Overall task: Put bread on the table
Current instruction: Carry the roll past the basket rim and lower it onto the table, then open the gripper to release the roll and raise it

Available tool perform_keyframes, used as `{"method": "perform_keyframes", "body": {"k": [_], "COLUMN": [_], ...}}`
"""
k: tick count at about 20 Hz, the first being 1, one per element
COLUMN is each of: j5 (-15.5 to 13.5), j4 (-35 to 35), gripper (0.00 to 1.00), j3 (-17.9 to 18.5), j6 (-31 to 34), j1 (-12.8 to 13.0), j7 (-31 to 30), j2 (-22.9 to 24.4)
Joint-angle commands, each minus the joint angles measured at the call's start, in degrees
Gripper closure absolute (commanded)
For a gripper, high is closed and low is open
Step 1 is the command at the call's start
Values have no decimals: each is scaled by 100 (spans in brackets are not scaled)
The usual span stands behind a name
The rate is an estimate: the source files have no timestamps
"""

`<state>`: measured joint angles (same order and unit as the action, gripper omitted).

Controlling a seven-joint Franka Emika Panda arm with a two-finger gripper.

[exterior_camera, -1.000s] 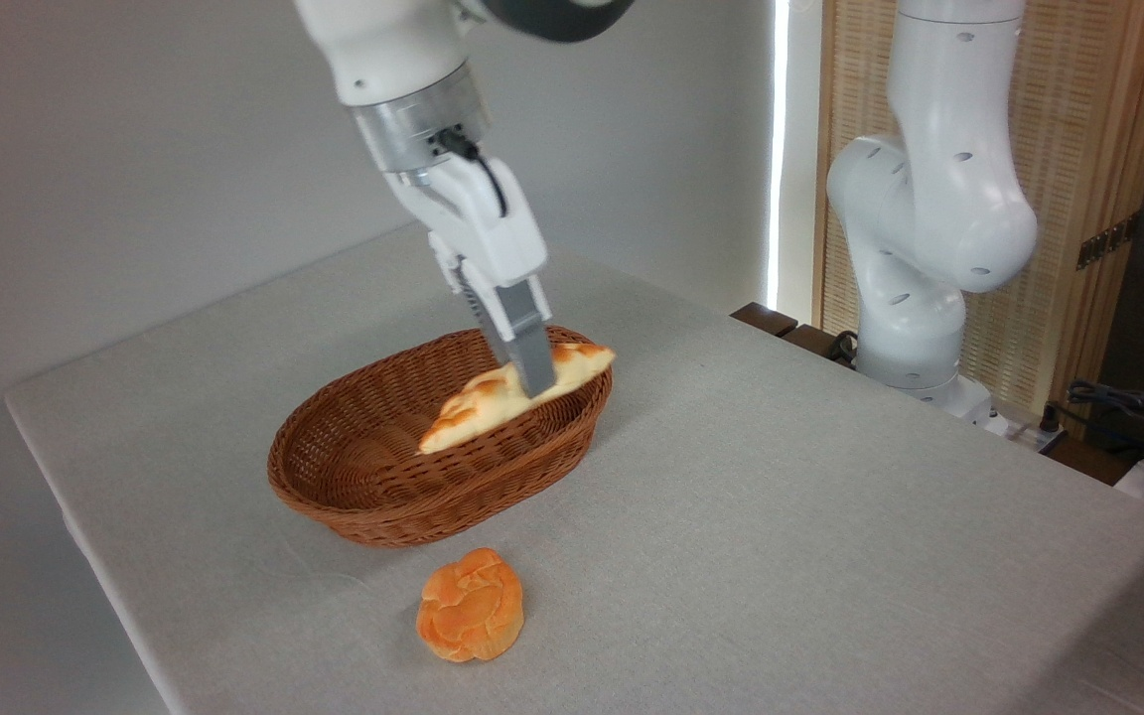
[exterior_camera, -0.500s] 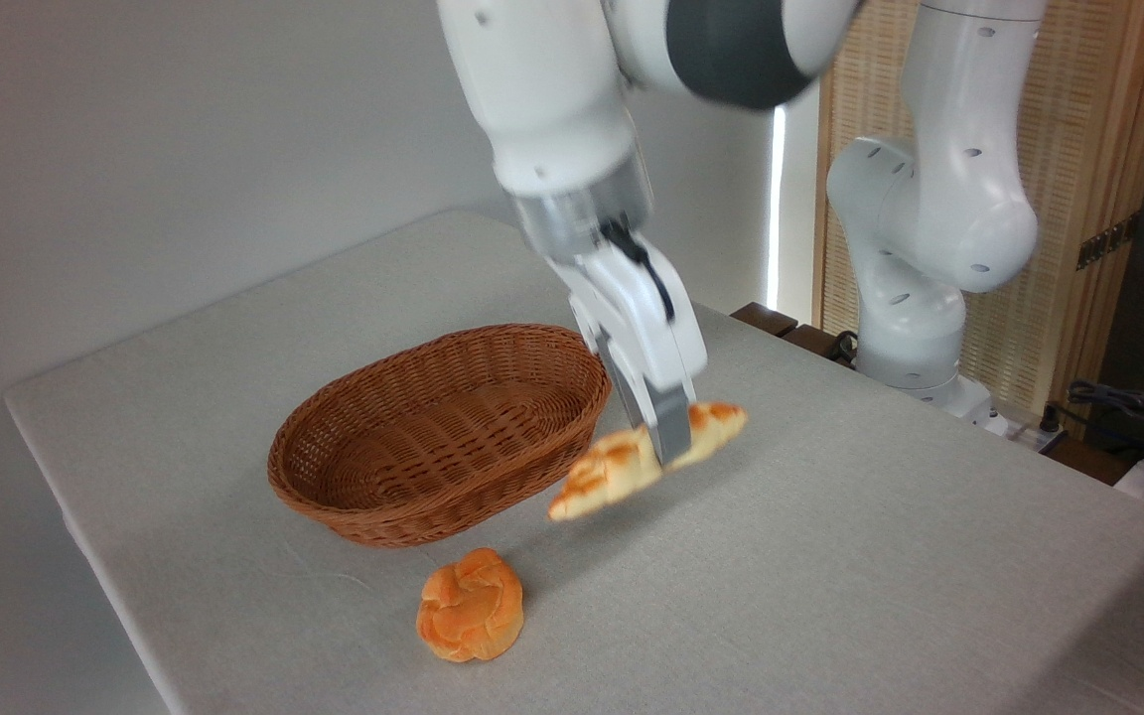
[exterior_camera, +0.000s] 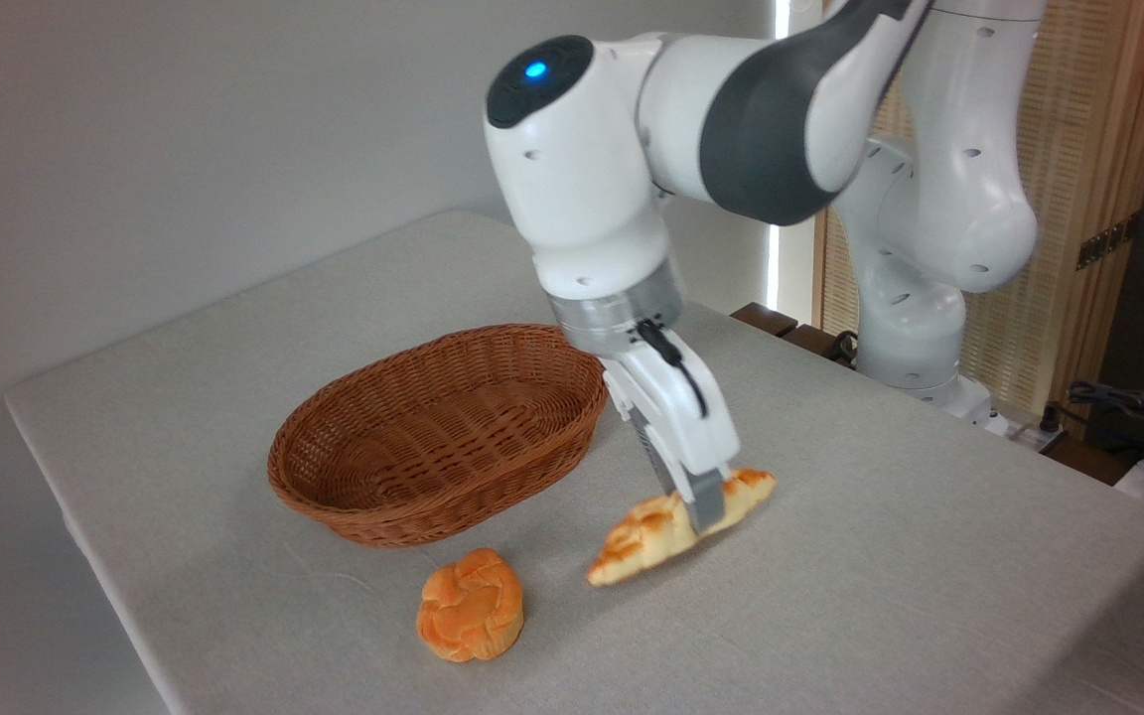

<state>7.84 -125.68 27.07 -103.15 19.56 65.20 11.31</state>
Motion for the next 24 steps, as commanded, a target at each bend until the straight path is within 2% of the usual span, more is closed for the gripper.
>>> {"method": "perform_keyframes", "body": {"k": [1,7,11,14,17,19,20,21,22,23,24], "j5": [77,68,51,-11,-466,-1071,-1309,-1460,-1566,-1575,-1549], "j4": [-70,0,517,886,1518,2036,2274,2459,2618,2767,2847], "gripper": [0,0,0,0,0,0,0,0,0,0,0], "j3": [176,185,290,238,-87,-236,-315,-455,-840,-1218,-1526], "j6": [-12,-4,303,619,945,963,963,972,972,972,972], "j1": [56,30,21,12,-5,-5,-66,-284,-547,-881,-1110], "j7": [1,-43,-8,-34,-323,-778,-1068,-1271,-1352,-1370,-1379], "j2": [117,125,134,117,91,-32,-102,-164,-243,-304,-383]}}
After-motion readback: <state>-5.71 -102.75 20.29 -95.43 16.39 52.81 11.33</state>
